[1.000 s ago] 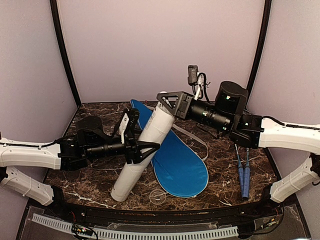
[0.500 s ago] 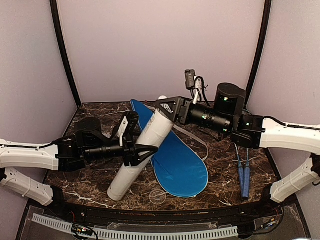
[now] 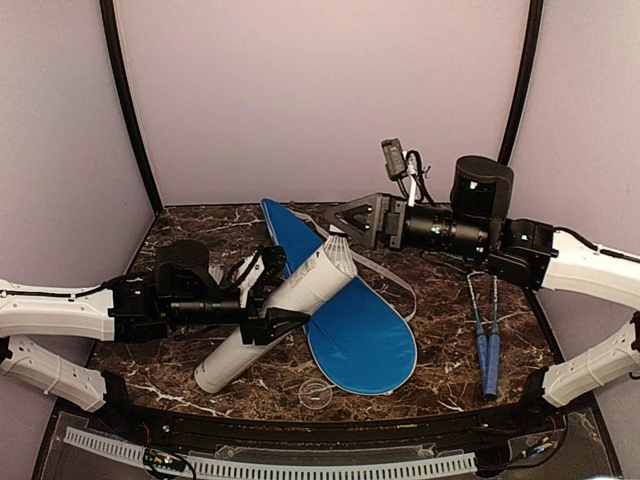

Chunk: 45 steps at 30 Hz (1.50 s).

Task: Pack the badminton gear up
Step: Place the shuttlecock in the shuttle tube, then press the shuttlecock into the shuttle tube.

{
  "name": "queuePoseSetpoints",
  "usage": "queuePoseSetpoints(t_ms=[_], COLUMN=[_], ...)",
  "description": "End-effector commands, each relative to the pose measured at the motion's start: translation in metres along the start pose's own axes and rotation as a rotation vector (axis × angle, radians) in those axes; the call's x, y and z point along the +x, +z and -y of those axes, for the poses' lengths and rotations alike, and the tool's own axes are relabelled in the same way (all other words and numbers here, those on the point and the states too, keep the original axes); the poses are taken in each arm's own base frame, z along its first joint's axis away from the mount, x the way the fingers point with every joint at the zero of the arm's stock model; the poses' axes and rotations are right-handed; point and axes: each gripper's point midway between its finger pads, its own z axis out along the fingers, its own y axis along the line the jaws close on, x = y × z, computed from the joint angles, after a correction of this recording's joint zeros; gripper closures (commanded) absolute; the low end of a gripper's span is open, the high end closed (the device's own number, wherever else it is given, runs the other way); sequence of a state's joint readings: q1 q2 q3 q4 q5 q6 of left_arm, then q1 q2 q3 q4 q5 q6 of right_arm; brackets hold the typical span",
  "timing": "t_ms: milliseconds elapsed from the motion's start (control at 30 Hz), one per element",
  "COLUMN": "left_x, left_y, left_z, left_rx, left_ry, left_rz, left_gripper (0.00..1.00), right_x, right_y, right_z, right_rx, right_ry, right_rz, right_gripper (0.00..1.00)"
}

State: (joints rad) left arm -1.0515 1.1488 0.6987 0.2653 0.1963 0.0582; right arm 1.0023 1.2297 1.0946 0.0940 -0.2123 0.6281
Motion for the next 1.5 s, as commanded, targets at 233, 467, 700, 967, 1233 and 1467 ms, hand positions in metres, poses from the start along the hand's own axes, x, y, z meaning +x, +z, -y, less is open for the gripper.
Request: queuePoseSetpoints(t_ms=[233,467,700,967,1233,1467], left_x=[-0.002,-0.001,0.0,-0.001,-0.01,-0.013], left_y=[-0.01,-0.01,-0.009,-0.008,-0.008,-0.007], left_z=[0.011,0.013,0.014,0.015,0.018,0.02], left_rx=[0.065,0.072,0.08,0.087,0.107,0.121], left_ry=[0.07,0.063,0.058,0.044,-0.008,-0.029], left_rz=[-0.021,-0.016,-0.021,-0.018,0.041,0.065], left_gripper=[0.38,0.38,0.38,0.38,0.38,0.38], right_x=[0.017,0.036,0.037,0.04,0.029,0.019], right_y=[-0.014,-0.013,-0.01,-0.006,-0.004,0.003], right_z=[0.007,0.002,0.003,0.001,-0.003,0.0], right_rx=[0.003,-0.041,-0.047,-0.08,-0.098,-0.073], right_ry=[-0.031,-0.02,-0.029,-0.025,-0.019,-0.023], right_rz=[-0.279,-0.387,-0.397,-0.395,-0.313,-0.229], right_gripper=[0.23,0.34,0.49,0.66,0.82,0.89])
